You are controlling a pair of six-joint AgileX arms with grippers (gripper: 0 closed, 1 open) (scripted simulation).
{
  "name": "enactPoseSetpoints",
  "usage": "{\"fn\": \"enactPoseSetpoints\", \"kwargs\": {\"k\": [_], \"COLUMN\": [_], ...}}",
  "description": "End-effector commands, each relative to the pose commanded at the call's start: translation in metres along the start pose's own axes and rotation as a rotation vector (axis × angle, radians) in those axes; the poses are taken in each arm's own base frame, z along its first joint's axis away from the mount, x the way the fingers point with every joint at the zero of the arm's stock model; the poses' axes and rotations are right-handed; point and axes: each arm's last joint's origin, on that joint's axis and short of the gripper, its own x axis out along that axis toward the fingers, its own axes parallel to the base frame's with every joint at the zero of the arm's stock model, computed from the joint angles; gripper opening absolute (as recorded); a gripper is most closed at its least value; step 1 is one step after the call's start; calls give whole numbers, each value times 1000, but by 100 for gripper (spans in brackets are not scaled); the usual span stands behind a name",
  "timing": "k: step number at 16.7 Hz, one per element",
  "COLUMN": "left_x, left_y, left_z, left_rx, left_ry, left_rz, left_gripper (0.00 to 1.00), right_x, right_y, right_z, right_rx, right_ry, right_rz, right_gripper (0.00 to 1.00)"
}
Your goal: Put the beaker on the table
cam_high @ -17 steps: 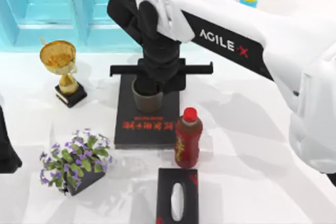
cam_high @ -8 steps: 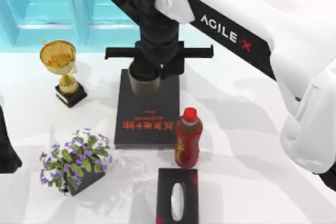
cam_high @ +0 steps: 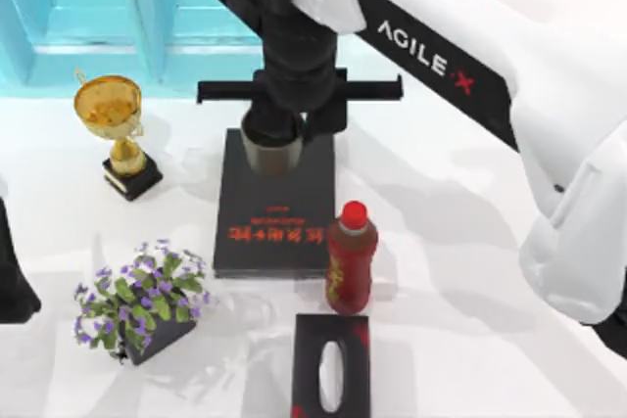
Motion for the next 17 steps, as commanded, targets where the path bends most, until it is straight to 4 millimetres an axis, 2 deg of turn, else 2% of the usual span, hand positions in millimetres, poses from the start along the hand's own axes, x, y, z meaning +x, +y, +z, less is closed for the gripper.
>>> {"fn": "enactPoseSetpoints", "kwargs": {"k": [2, 6, 10, 14, 16, 17], "left_x": [0, 0, 0, 0, 0, 0], "left_y": [0, 0, 0, 0, 0, 0], "left_z": [0, 0, 0, 0, 0, 0], "left_rx": [0, 0, 0, 0, 0, 0], "left_ry": [0, 0, 0, 0, 0, 0], "left_rz": [0, 0, 0, 0, 0, 0], "left_gripper": [100, 100, 100, 100, 100, 100], "right_x": [-6, -33, -23, -39, -42, -42], "right_y": [-13, -65, -116, -173, -189, -190], "right_z": [10, 26, 15, 6, 6, 6], "right_rx": [8, -8, -15, -10, -3, -1], "right_ry": [-14, -5, 113, 145, 142, 140], "right_rz": [18, 24, -41, -41, -29, -27], "right_gripper": [0, 0, 0, 0, 0, 0]}}
